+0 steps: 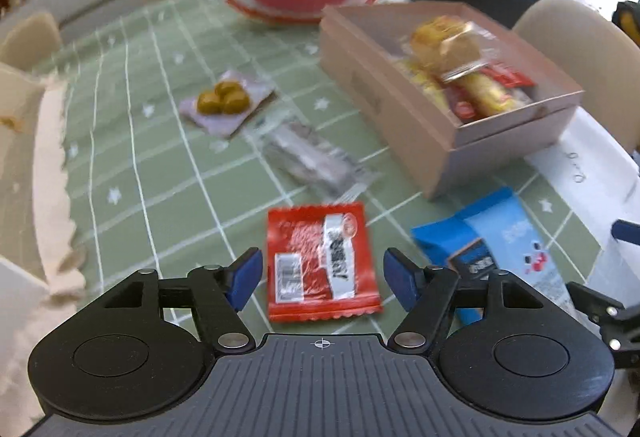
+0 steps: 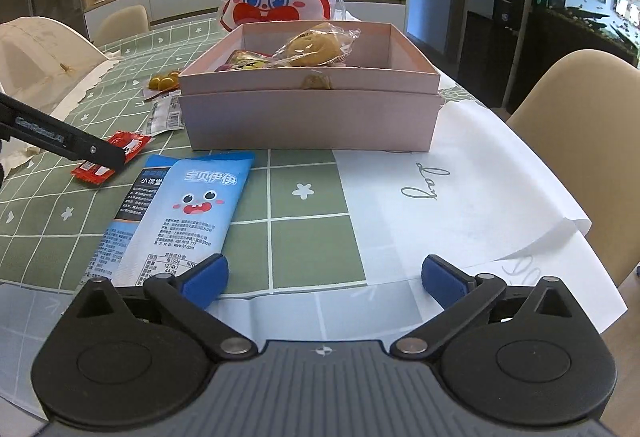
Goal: Organize snacks
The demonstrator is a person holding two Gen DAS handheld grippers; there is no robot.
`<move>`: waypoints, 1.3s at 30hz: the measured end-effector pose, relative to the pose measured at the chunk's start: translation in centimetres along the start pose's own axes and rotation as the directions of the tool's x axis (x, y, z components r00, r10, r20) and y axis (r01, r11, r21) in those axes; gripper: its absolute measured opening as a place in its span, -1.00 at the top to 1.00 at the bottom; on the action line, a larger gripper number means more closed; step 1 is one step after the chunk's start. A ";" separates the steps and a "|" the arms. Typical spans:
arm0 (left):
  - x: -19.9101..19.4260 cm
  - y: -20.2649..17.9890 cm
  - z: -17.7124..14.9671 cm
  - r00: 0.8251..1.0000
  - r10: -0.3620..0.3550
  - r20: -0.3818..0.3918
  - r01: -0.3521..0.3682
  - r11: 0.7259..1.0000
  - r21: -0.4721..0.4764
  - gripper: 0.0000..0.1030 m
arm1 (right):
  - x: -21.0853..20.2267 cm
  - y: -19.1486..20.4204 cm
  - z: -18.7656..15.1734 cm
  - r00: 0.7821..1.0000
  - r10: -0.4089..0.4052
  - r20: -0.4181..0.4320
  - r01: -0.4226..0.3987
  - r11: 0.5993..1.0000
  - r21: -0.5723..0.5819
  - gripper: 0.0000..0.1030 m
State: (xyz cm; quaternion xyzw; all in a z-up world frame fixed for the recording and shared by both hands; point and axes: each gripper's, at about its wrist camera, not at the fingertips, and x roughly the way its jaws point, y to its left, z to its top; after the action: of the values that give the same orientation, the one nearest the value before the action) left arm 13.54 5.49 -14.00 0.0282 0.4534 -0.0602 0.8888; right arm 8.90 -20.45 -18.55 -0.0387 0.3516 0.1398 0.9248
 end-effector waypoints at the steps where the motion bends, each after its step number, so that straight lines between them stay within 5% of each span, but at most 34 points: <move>1: 0.6 0.2 0.0 1.000 -0.005 -0.020 0.005 1.000 -0.011 -0.46 | 0.0 0.0 0.0 1.000 0.000 0.000 0.000 1.000 0.000 -1.00; 8: 0.9 0.7 0.5 1.000 -0.021 0.006 0.021 0.999 -0.045 -0.51 | 0.0 0.0 0.0 1.000 0.001 -0.001 -0.001 1.000 0.000 -1.00; 12: 0.3 1.1 -0.2 0.999 -0.040 0.012 0.041 0.998 -0.044 -0.29 | -0.1 0.1 0.0 1.000 -0.006 -0.012 0.006 1.000 0.004 -1.00; 18: -0.5 1.1 -1.0 0.999 -0.045 -0.005 0.045 0.996 -0.078 -0.27 | 0.2 -0.3 1.6 0.989 0.061 -0.134 -0.071 0.995 -0.072 -0.99; 20: -1.4 1.0 -1.6 0.998 -0.055 -0.017 0.053 0.993 -0.105 -0.21 | 0.5 -0.5 2.9 0.977 0.080 -0.198 -0.093 0.994 -0.055 -0.84; 23: -3.4 0.7 -3.1 0.999 -0.044 -0.013 0.042 0.990 -0.138 0.11 | -0.5 -0.5 4.3 0.981 0.107 -0.163 -0.101 0.994 0.041 -0.84; 32: -5.4 1.8 -6.9 0.997 -0.060 -0.040 0.046 0.958 -0.283 0.09 | 1.4 8.1 5.5 0.967 0.147 -0.208 -0.159 0.986 -0.046 -0.84; 39: -5.1 -0.2 -6.9 0.998 -0.036 -0.047 0.027 0.983 -0.183 -0.26 | 1.2 8.4 4.3 0.972 0.101 -0.214 -0.127 0.986 -0.111 -0.84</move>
State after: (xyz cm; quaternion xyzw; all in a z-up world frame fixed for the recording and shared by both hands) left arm 5.01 6.42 -13.94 -0.0588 0.4795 -0.0316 0.8750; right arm 10.15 -11.38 -15.88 -0.0902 0.4384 0.2096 0.8693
